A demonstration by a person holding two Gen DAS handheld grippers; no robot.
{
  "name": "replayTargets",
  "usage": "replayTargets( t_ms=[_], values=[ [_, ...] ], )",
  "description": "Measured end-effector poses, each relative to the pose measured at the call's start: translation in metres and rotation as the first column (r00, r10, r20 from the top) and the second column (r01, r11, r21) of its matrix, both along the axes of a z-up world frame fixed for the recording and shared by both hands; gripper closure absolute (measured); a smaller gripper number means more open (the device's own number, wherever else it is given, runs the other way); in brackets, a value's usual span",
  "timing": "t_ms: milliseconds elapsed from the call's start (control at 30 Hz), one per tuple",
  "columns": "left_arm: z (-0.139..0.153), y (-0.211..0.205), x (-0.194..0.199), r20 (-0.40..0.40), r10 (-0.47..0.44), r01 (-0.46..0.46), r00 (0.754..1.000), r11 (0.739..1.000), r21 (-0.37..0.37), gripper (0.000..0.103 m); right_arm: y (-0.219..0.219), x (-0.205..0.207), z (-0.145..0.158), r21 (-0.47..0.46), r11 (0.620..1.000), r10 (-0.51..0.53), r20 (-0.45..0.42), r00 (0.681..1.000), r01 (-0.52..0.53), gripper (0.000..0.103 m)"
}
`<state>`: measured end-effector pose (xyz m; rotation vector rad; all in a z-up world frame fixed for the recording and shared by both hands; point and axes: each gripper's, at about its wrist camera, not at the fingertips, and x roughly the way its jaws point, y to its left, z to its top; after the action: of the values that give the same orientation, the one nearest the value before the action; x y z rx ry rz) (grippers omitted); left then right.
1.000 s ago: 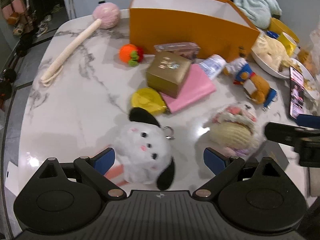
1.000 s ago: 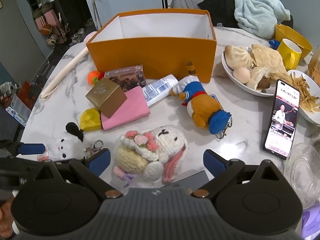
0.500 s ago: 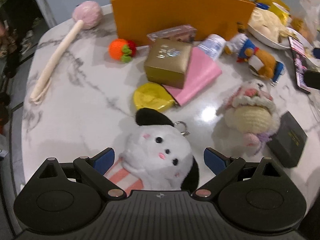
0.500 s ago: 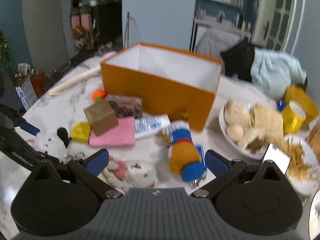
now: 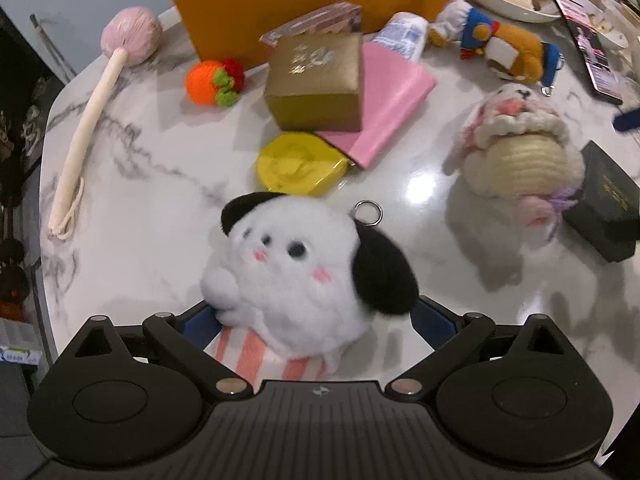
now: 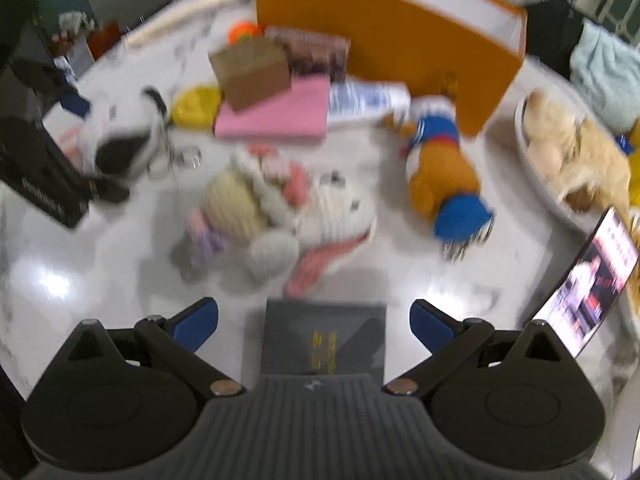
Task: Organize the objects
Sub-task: 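Grasp the white plush with the left tool while the right tool grasps the black box, then lift both held items and carry them over the orange box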
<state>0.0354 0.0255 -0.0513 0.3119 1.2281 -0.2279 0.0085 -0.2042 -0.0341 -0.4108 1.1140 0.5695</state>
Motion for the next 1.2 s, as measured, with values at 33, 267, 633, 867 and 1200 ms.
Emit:
replayTargets(
  t_ms=[33, 267, 633, 867, 1200],
  values=[
    [-0.001, 0.002, 0.001, 0.0, 0.007, -0.007, 1.0, 1.0, -0.005, 0.0, 0.0, -0.001, -0.004, -0.018, 1.0, -0.001, -0.015, 1.0, 0.001, 0.001],
    [-0.008, -0.003, 0.001, 0.016, -0.008, 0.007, 1.0, 1.0, 0.016, 0.0, -0.002, 0.002, -0.018, -0.077, 0.997, -0.008, -0.051, 0.999, 0.004, 0.005],
    [-0.016, 0.019, -0.001, -0.035, 0.078, -0.081, 0.996, 0.992, -0.101, 0.016, 0.0, 0.005, -0.027, -0.106, 0.994, 0.005, -0.097, 0.995, -0.015, 0.025],
    [-0.015, 0.03, 0.0, -0.011, 0.161, -0.16, 0.987, 0.976, -0.148, 0.024, 0.004, 0.0, -0.026, -0.102, 0.994, 0.038, -0.081, 0.996, -0.046, 0.025],
    [0.012, 0.025, -0.008, 0.069, 0.114, -0.096, 0.991, 0.971, -0.219, 0.028, 0.009, -0.008, -0.008, 0.007, 0.997, 0.073, -0.067, 0.995, -0.073, 0.026]
  ],
)
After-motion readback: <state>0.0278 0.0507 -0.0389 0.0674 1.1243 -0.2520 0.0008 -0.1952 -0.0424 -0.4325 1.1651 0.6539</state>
